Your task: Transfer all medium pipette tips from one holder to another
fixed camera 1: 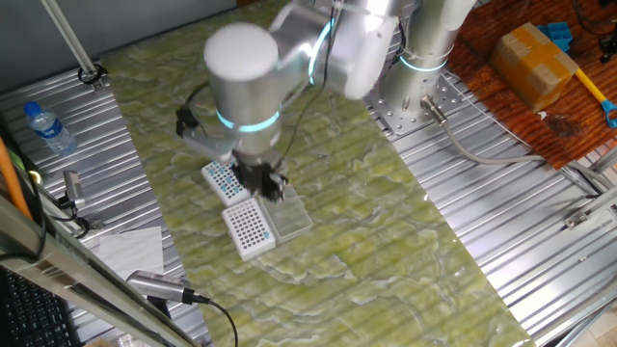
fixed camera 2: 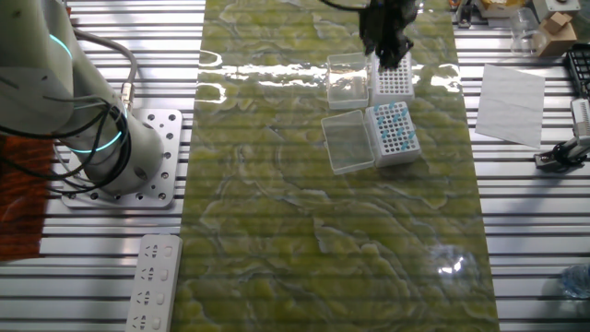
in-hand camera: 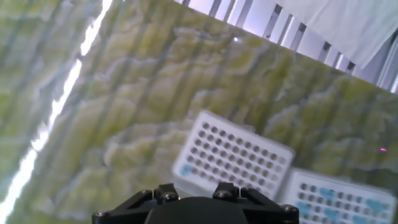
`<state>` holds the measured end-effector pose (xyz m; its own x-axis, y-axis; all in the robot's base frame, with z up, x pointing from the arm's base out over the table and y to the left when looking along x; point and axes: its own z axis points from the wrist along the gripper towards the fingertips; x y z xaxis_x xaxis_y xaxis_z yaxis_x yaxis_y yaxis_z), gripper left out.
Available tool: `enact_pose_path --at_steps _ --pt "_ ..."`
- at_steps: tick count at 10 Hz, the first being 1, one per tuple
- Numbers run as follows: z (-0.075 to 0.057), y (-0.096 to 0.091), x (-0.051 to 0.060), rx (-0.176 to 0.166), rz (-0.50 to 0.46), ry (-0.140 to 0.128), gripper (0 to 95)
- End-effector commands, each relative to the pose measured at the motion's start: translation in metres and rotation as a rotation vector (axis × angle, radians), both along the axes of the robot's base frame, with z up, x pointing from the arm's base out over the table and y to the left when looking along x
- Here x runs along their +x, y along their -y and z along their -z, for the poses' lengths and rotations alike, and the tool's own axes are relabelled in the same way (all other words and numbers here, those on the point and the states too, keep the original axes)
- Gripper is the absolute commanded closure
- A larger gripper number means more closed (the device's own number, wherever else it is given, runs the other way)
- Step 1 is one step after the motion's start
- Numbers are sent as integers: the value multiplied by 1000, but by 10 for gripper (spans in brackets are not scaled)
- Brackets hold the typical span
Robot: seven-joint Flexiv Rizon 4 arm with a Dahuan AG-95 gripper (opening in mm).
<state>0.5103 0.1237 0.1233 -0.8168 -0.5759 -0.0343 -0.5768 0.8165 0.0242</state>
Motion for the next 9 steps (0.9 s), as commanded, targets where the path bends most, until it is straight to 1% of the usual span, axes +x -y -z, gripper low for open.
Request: enact_pose_path --at_steps 1,2,5,9 --pt "7 26 -5 2 -34 6 570" --pt "13 31 -6 5 -37 13 760" --pt "25 32 -5 2 -32 27 760" --pt "32 35 2 -1 -45 37 760"
